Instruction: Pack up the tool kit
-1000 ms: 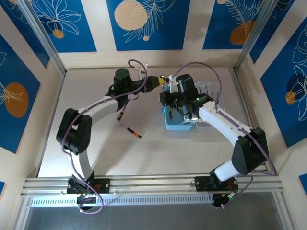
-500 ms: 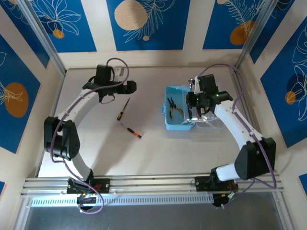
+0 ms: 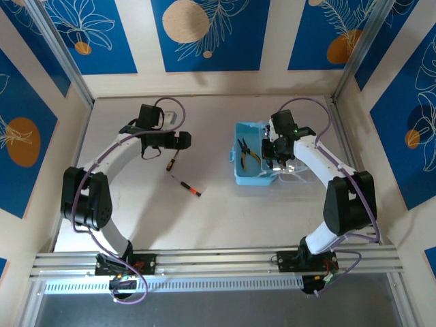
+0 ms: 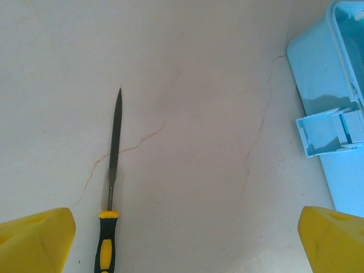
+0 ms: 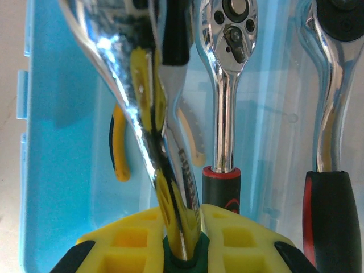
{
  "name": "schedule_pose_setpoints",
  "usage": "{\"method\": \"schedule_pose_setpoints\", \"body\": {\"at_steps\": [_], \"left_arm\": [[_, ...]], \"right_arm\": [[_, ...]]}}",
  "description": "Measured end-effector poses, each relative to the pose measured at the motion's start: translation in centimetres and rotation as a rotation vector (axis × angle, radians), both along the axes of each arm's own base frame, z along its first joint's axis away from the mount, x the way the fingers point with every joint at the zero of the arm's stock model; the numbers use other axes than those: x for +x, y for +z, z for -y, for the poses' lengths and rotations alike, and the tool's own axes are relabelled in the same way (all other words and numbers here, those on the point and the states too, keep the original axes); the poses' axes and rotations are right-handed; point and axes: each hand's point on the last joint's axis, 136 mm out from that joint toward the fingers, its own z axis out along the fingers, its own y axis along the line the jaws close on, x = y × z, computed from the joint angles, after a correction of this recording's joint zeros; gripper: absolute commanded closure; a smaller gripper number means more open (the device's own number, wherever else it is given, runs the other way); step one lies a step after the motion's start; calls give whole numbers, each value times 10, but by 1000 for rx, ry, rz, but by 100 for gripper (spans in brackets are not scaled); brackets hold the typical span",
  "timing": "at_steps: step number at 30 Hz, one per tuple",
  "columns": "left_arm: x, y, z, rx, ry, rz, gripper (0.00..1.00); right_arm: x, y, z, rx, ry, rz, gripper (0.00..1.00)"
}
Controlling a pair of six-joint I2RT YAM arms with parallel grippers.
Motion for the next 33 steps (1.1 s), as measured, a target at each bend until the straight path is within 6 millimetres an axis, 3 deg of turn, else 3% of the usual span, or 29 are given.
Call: {"method": "schedule_pose_setpoints", "body": {"at_steps": [7,17,20,22,24,28,33], "left_arm": [[0,0,0,0,-1,0,0],[-1,-1,0,6,-6,-2,0],[-3,-4,-3,30,-9,-7,0],[-4,-7,-8,60,-4,-11,0],[-5,-13,-14,100,0,-20,0],[-6,-37,-26,185,10,-67,1],[-10,-71,-37,269,18,-140,14]], "right_arm": [[2,-5,-1,-3,3,-10,69],[11,11,-1,-8,6,30,49],[10,20,-1,-11,14,44,30],[6,29,-2,-9,25,63,11],[3,41,-5,1,41,88,1],[-2,71,-16,42,76,159,1],[-7,86,-22,60,101,192,1]]}}
